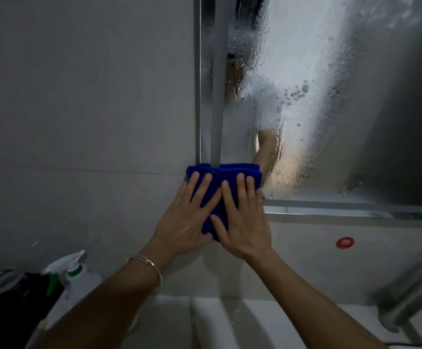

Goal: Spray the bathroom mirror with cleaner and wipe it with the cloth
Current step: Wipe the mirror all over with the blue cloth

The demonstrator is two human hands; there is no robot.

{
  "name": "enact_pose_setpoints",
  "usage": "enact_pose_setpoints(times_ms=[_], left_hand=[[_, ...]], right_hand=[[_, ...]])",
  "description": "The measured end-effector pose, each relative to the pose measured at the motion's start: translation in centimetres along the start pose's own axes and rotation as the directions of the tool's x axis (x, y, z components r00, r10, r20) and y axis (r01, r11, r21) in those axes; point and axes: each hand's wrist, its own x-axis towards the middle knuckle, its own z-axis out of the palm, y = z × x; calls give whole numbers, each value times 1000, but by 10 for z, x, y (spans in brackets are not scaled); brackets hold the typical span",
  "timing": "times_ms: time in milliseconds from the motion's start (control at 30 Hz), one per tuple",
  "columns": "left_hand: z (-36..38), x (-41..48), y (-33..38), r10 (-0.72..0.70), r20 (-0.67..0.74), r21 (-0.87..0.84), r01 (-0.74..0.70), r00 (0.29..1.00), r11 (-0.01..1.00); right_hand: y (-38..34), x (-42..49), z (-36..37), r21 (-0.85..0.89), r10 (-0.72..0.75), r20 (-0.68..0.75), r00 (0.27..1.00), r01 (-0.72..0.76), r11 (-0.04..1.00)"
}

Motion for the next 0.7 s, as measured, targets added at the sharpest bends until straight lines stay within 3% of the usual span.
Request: enact_pose_setpoints(times_ms=[100, 267, 367, 533, 700], left_hand=[[-6, -1, 0, 11, 2, -135, -11, 1000, 991], [-13, -7, -2, 15, 13, -163, -13, 1000, 987], [-7, -5, 5, -66, -52, -99, 60, 996, 993], [17, 8, 34, -308, -123, -86, 299, 943, 950], [20, 15, 37, -315, -167, -113, 299, 934, 948]], right_hand=[[1, 1, 0, 16, -1, -21, 1000, 1, 1000], [6, 1, 4, -57, -10, -23, 1000, 9, 998], [5, 0, 4, -76, -36, -48, 998, 32, 997], [6, 0, 5, -77, -32, -61, 998, 28, 997], [9, 4, 8, -91, -52, -83, 995, 44, 995]])
